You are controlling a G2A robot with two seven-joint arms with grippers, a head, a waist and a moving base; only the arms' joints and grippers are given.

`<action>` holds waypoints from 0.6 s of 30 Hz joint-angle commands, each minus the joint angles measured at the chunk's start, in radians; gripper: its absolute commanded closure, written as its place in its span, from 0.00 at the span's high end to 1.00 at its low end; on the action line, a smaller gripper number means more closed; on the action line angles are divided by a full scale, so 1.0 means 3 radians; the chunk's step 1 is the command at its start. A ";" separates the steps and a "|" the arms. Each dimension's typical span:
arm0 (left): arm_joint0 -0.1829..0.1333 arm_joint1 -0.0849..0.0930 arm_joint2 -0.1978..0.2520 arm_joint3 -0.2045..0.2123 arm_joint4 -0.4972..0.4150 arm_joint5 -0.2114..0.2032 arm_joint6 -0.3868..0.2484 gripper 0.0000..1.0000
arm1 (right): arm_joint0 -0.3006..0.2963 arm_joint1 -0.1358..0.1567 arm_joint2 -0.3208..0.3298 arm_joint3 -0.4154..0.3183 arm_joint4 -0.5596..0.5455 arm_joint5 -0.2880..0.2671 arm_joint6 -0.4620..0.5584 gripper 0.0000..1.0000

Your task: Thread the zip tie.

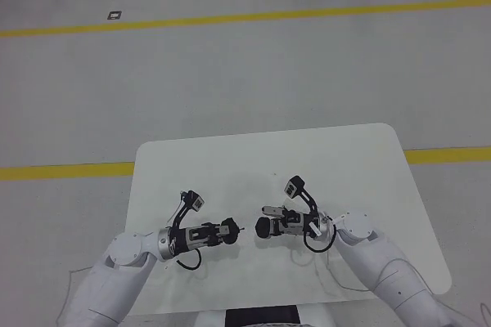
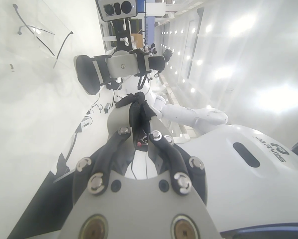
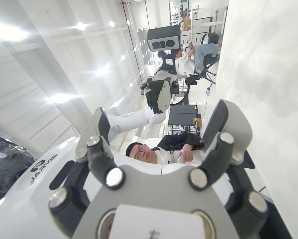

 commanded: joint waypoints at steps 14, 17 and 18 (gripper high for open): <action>0.0154 -0.0001 -0.0306 0.0075 -0.0242 -0.0001 -0.0442 0.00 | -0.0031 0.0034 -0.0004 -0.0204 -0.0307 0.0105 -0.0058 1.00; 0.0148 -0.0021 -0.0316 0.0092 -0.0224 -0.0001 -0.0488 0.00 | -0.0031 0.0034 -0.0004 -0.0204 -0.0307 0.0105 -0.0058 1.00; 0.0146 -0.0028 -0.0317 0.0095 -0.0218 -0.0001 -0.0494 0.00 | -0.0031 0.0034 -0.0004 -0.0204 -0.0307 0.0105 -0.0058 1.00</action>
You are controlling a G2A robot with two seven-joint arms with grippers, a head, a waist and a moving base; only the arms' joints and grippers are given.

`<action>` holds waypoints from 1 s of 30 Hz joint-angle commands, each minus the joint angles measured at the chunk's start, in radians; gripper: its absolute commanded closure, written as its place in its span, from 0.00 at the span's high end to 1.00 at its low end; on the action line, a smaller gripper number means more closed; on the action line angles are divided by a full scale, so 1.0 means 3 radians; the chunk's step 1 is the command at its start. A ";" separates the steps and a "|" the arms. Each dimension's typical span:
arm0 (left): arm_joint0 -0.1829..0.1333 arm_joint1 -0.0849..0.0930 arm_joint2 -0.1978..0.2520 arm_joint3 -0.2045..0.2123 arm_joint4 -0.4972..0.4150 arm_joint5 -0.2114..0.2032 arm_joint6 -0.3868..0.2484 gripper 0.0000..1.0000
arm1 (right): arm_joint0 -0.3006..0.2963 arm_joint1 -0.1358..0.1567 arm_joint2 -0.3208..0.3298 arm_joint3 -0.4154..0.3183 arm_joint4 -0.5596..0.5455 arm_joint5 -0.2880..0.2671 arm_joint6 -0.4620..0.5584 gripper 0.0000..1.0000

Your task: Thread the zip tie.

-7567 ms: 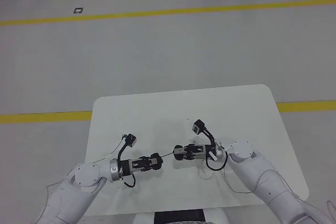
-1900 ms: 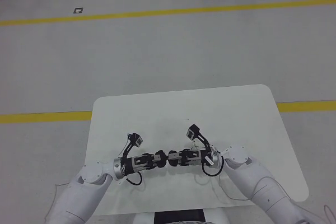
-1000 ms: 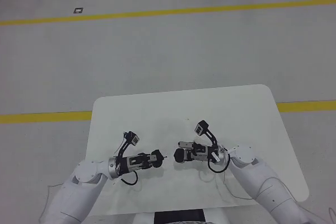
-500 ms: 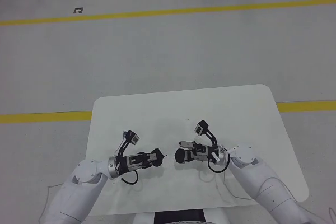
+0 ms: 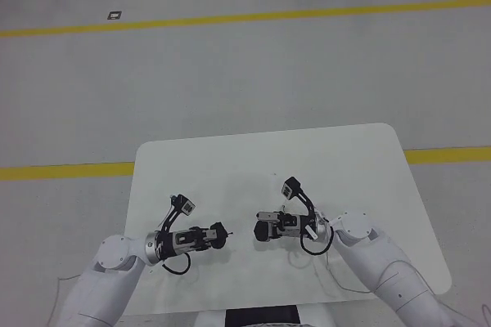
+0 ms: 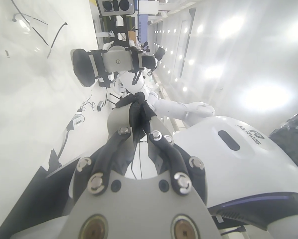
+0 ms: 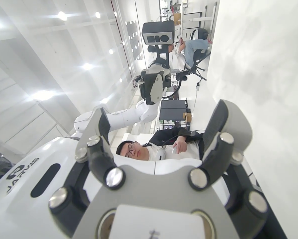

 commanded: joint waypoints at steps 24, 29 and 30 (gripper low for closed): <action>-0.0002 -0.0007 0.0000 0.0002 0.0012 0.0000 -0.0008 0.00 | 0.0149 -0.0079 -0.0303 -0.0016 0.0103 -0.0018 0.0002 0.23; -0.0002 -0.0007 0.0000 0.0002 0.0012 0.0000 -0.0008 0.00 | 0.0156 -0.0085 -0.0329 0.0012 0.0127 -0.0028 0.0009 0.16; -0.0002 -0.0007 0.0000 0.0002 0.0012 0.0000 -0.0008 0.00 | 0.0157 -0.0086 -0.0333 0.0014 0.0133 -0.0029 0.0012 0.16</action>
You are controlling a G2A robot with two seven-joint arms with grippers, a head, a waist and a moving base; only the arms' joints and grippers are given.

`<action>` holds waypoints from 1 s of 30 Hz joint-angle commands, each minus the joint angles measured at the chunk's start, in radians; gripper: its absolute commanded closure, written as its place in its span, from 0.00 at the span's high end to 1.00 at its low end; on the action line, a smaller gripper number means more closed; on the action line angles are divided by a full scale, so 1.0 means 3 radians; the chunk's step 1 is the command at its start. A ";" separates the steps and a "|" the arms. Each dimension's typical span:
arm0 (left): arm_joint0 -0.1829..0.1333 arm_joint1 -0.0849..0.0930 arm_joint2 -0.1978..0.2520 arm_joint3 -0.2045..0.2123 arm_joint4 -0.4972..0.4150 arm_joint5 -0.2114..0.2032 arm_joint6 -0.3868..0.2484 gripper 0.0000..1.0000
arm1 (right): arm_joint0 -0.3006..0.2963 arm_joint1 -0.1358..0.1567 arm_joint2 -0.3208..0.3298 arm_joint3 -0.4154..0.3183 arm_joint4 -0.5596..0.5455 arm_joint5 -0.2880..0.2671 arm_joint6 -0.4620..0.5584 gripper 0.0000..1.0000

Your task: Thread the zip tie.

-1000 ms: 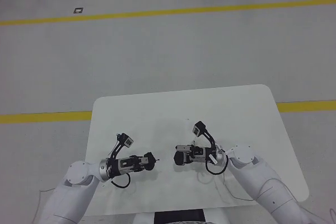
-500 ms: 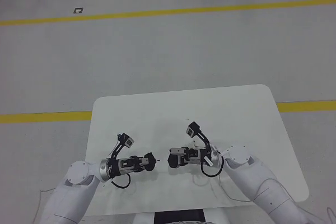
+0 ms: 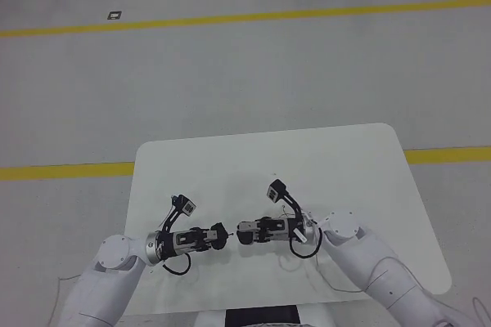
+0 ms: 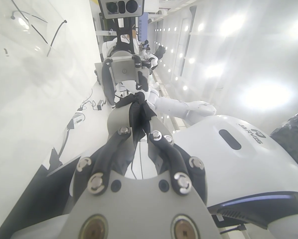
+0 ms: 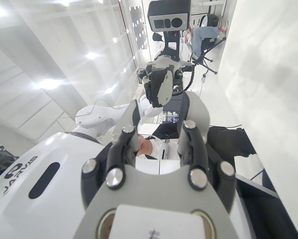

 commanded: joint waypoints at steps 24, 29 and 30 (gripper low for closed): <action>0.0000 0.0000 0.0000 0.0000 0.0000 0.0000 0.0000 0.00 | 0.0043 -0.0025 -0.0080 0.0000 0.0076 -0.0044 0.0023 0.12; 0.0000 0.0000 0.0000 0.0000 0.0000 0.0000 0.0000 0.00 | 0.0050 -0.0029 -0.0095 -0.0006 0.0077 -0.0041 0.0033 0.12; 0.0000 0.0000 0.0000 0.0000 0.0000 0.0000 0.0000 0.00 | 0.0051 -0.0029 -0.0098 -0.0006 0.0077 -0.0040 0.0035 0.12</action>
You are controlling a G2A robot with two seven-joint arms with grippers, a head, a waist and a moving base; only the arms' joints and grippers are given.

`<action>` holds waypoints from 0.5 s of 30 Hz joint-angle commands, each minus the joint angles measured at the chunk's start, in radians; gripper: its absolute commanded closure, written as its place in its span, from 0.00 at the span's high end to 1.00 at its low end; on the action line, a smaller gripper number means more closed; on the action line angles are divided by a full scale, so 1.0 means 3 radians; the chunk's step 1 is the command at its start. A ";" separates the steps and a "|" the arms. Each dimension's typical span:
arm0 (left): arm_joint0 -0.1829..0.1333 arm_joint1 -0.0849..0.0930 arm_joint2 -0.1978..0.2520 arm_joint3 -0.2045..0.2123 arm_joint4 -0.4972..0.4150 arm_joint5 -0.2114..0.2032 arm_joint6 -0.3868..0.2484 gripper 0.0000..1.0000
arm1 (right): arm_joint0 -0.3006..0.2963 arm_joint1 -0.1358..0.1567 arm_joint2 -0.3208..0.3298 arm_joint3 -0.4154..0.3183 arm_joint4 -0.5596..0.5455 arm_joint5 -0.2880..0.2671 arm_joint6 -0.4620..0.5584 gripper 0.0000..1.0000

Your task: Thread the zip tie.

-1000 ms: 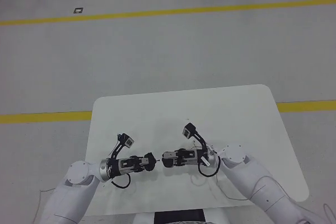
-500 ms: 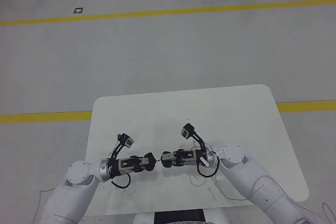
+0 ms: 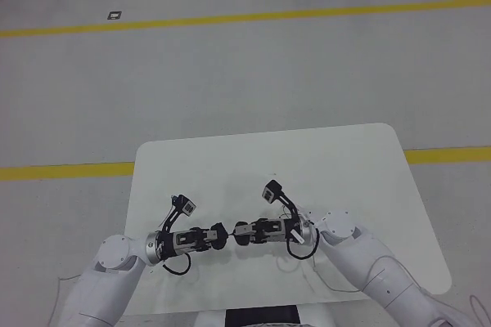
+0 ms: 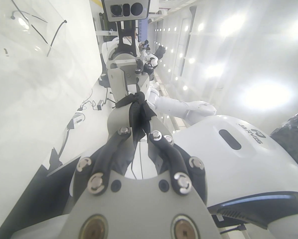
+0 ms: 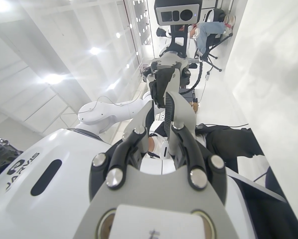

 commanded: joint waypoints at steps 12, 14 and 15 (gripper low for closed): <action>0.0000 0.0000 0.0000 0.0000 0.0000 0.0000 0.0000 0.00 | 0.0019 -0.0008 -0.0034 0.0004 0.0004 0.0006 0.0013 0.06; 0.0000 0.0000 0.0000 0.0000 0.0000 0.0000 0.0000 0.00 | 0.0024 -0.0010 -0.0039 0.0008 0.0004 0.0008 0.0015 0.05; 0.0000 0.0000 0.0000 0.0000 0.0000 0.0000 0.0000 0.00 | 0.0026 -0.0011 -0.0042 0.0009 0.0005 0.0008 0.0016 0.05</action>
